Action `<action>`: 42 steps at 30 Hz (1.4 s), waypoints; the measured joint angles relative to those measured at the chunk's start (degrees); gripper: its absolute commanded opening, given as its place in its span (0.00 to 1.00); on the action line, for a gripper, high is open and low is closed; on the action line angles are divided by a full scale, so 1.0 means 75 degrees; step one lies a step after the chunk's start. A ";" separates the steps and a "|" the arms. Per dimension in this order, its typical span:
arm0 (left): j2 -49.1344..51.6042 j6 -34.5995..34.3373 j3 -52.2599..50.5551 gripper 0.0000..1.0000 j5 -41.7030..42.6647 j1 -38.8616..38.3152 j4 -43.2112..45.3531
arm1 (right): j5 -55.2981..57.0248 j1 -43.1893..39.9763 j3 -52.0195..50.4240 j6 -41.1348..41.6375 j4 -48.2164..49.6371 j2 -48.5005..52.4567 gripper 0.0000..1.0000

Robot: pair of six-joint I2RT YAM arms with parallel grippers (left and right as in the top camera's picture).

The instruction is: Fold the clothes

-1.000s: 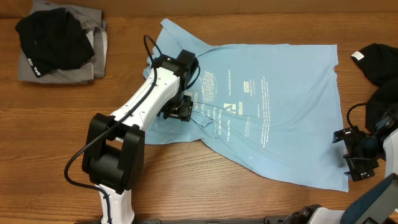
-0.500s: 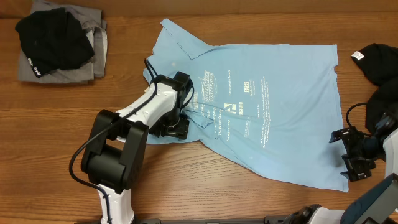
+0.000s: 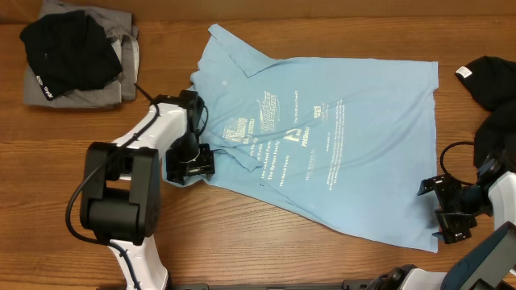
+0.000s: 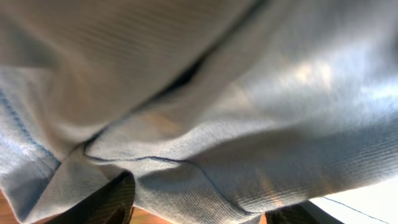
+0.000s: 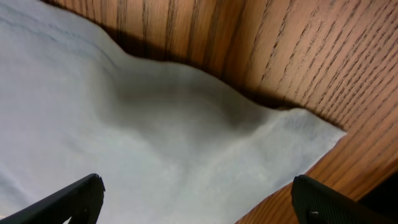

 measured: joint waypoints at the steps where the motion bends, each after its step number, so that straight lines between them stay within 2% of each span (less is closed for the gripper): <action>1: 0.0000 -0.0015 -0.0009 0.72 0.0012 0.0093 -0.0023 | 0.0000 0.0000 -0.0003 0.0003 0.0003 0.0000 1.00; 8: 0.0000 -0.0052 -0.0047 0.77 0.0058 0.0466 -0.0087 | -0.0023 0.0000 -0.0003 0.0000 -0.0099 0.0000 0.90; 16: 0.0000 -0.0055 -0.0050 0.89 0.0020 0.0516 -0.0134 | 0.0012 0.0000 -0.0009 0.0469 -0.0219 -0.0828 0.95; 20: 0.0000 -0.0052 -0.0050 0.93 -0.0009 0.0551 -0.0157 | 0.0644 0.0003 -0.0009 0.1058 -0.0944 -0.1524 1.00; 27: 0.0000 -0.0050 -0.0055 0.93 -0.0009 0.0560 -0.0166 | 0.1629 0.0003 -0.0064 0.2049 -0.1314 -0.1740 1.00; 33: 0.0000 -0.0050 -0.0055 0.94 -0.0009 0.0560 -0.0169 | 0.1874 0.0003 -0.0956 0.2973 -0.0766 -0.1740 1.00; 42: 0.0000 -0.0050 -0.0055 0.94 -0.0012 0.0560 -0.0169 | 0.1833 0.0003 -0.1702 0.3340 -0.0082 -0.1740 1.00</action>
